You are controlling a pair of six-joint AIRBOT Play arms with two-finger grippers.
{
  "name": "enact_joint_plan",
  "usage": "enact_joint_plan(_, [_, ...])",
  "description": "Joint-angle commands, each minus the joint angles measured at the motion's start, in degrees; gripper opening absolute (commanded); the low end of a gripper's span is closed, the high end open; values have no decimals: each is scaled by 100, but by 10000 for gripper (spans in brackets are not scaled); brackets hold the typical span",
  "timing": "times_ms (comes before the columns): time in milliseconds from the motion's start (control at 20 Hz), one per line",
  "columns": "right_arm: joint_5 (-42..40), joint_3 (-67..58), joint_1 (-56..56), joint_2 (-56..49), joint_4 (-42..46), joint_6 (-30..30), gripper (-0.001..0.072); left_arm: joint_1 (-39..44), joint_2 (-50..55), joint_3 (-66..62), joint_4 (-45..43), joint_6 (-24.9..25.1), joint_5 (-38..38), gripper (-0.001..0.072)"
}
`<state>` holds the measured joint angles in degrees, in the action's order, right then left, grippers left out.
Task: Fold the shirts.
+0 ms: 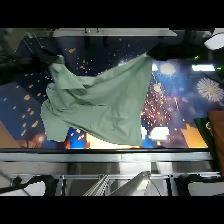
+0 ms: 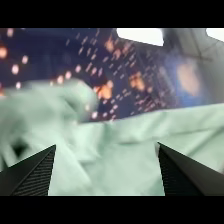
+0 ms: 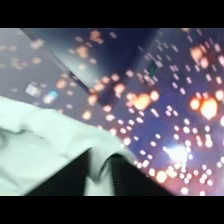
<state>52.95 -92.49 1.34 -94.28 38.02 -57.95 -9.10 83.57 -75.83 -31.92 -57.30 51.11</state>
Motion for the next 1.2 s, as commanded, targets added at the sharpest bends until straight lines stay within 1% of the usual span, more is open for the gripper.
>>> enact_joint_plan(0, [-363, -4, -127, -1073, -382, -151, 528, 221, 1766, -743, 0, 94, 44, 712])
enact_joint_plan(100, [-308, -7, -321, -1099, -402, -166, 527, -42, 2205, -1375, -7, 9, 614, 712])
enact_joint_plan(150, [-92, -7, -494, -1038, -398, -214, 525, -282, 2282, -1679, -7, -4, 977, 712])
enact_joint_plan(200, [295, -7, -691, -970, -400, -214, 471, -549, 2269, -1908, -11, -101, 1285, 712])
enact_joint_plan(250, [872, -4, -920, -903, -400, -214, 333, -861, 2214, -2138, -13, -273, 1639, 712])
enact_joint_plan(300, [1449, 13, -1113, -870, -400, -214, 325, -1196, 2138, -2293, -44, -481, 1963, 711])
enact_joint_plan(350, [2041, 105, -1272, -859, -400, -356, 385, -1534, 2039, -2371, -271, -719, 2288, 710])
enact_joint_plan(400, [2581, 304, -1386, -857, -400, -522, 422, -1834, 1961, -2382, -695, -992, 2618, 709])
enact_joint_plan(450, [2935, 592, -1436, -848, -404, -667, 418, -2131, 1919, -2382, -1296, -1198, 3086, 708])
enact_joint_plan(500, [3132, 1012, -1445, -811, -431, -702, 391, -2374, 1923, -2380, -1843, -1366, 3563, 692])
enact_joint_plan(550, [3156, 1447, -1427, -741, -468, -658, 297, -2601, 1934, -2328, -2267, -1480, 3919, 691])
enact_joint_plan(600, [3106, 1882, -1397, -671, -474, -527, 291, -2780, 1934, -2190, -2430, -1530, 4015, 691])
enact_joint_plan(700, [2918, 2573, -1314, -553, -640, -271, 292, -3040, 1937, -1775, -2339, -1502, 3810, 690])
enact_joint_plan(750, [2815, 2848, -1290, -490, -723, -149, 292, -3056, 1952, -1558, -2345, -1309, 3617, 690])
enact_joint_plan(850, [2673, 3287, -1281, -345, -743, -94, 291, -2949, 2173, -1364, -2343, -903, 3449, 690])
enact_joint_plan(900, [2675, 3456, -1285, -269, -741, -92, 292, -2822, 2354, -1390, -2345, -750, 3405, 690])
enact_joint_plan(950, [2675, 3604, -1285, -177, -741, -59, 292, -2706, 2557, -1473, -2356, -704, 3390, 690])
enact_joint_plan(1150, [2544, 4177, -1281, 442, -741, -7, 292, -2262, 3519, -2210, -2387, -658, 3440, 688])
